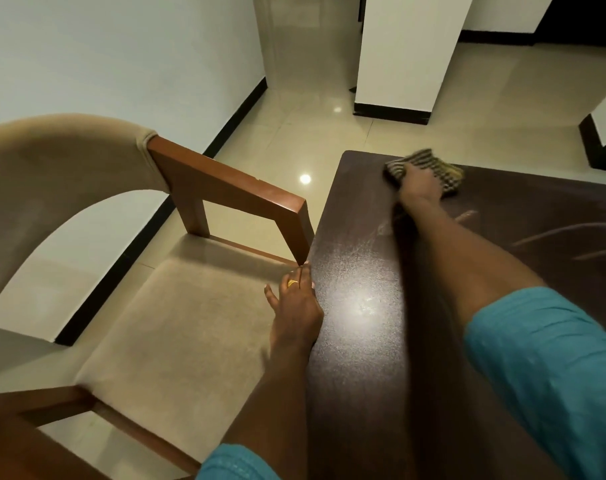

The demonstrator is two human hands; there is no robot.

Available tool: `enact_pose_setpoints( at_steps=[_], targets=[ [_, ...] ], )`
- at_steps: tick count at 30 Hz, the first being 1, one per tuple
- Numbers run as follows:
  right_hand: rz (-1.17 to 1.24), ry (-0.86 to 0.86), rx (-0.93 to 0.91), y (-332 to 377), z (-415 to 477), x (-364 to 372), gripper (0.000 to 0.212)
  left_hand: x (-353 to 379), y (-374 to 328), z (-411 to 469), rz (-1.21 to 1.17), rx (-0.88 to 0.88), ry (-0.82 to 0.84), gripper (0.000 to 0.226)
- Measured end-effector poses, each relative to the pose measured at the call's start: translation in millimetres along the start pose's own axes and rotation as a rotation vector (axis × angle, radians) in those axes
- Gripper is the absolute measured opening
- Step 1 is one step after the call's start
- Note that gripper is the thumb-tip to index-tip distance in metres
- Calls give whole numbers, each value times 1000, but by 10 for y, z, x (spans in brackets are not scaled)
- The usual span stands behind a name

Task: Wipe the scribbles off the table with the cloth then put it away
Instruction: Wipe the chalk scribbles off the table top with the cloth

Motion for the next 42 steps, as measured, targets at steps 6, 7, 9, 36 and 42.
enact_pose_setpoints(
  at_steps=[6,7,9,36,42],
  targets=[
    [-52,110,-503,1063,-768,210,39,2,32,4,-24,-29,-4,44],
    [-64,114,-532,1084,-845,223,38,2,31,2,-22,-35,-2,44],
    [-85,116,-542,1000,-887,204,37,-1,30,-2,-25,-28,2,44],
    [-181,78,-213,502,-1217,-91,35,-33,15,-24,-38,-6,12,46],
    [-171,163,-424,539,-1651,14,43,-88,7,-70,-71,28,17,46]
  ],
)
Point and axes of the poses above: each hand's wrist, its own z-axis towards the middle knuckle, its own x-axis out of the palm, y = z × x, the point moved 3 cm from there along z, towards the middle knuckle, and after that the axes turned 9 degrees about -y, right-handed, at the moved point
